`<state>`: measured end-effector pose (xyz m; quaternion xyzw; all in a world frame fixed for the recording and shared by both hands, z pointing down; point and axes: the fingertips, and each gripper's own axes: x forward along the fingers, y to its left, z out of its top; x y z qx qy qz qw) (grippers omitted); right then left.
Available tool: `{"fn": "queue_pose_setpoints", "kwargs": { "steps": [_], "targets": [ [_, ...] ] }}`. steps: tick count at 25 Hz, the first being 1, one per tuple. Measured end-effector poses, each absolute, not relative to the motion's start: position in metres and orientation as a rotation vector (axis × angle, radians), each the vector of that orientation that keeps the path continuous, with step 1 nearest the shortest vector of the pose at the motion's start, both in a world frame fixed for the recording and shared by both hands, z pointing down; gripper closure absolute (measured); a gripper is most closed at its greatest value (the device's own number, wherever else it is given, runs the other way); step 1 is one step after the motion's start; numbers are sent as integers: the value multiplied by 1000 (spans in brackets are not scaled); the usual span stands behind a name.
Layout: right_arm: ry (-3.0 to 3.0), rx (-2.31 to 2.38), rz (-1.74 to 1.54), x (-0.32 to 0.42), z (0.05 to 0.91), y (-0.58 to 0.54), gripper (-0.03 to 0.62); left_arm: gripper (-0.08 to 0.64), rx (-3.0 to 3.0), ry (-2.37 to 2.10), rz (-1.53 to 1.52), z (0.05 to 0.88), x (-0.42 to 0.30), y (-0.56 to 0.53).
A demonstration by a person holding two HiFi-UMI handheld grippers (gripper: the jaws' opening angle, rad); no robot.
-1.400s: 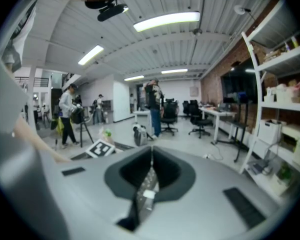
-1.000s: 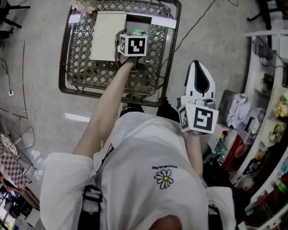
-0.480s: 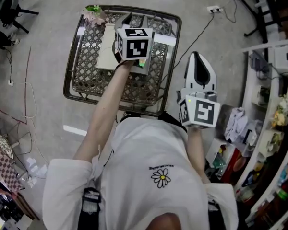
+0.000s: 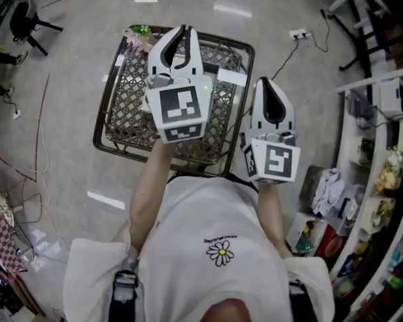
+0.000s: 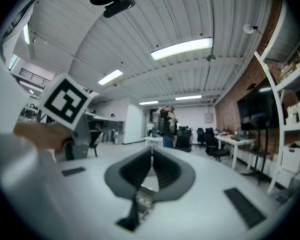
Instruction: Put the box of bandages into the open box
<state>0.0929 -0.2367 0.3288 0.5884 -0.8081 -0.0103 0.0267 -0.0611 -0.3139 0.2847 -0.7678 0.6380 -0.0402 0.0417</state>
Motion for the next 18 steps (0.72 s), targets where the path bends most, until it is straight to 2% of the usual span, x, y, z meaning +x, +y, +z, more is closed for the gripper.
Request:
{"fn": "queue_pose_setpoints", "kwargs": {
  "steps": [5,18],
  "targets": [
    [-2513,1800,-58,82,325,-238,560,538,-2288,1893,52,253,-63,-271],
    [-2499,1749,-48,67,341,-232,561,541,-2299,1961,52,294,-81,-233]
  ]
}}
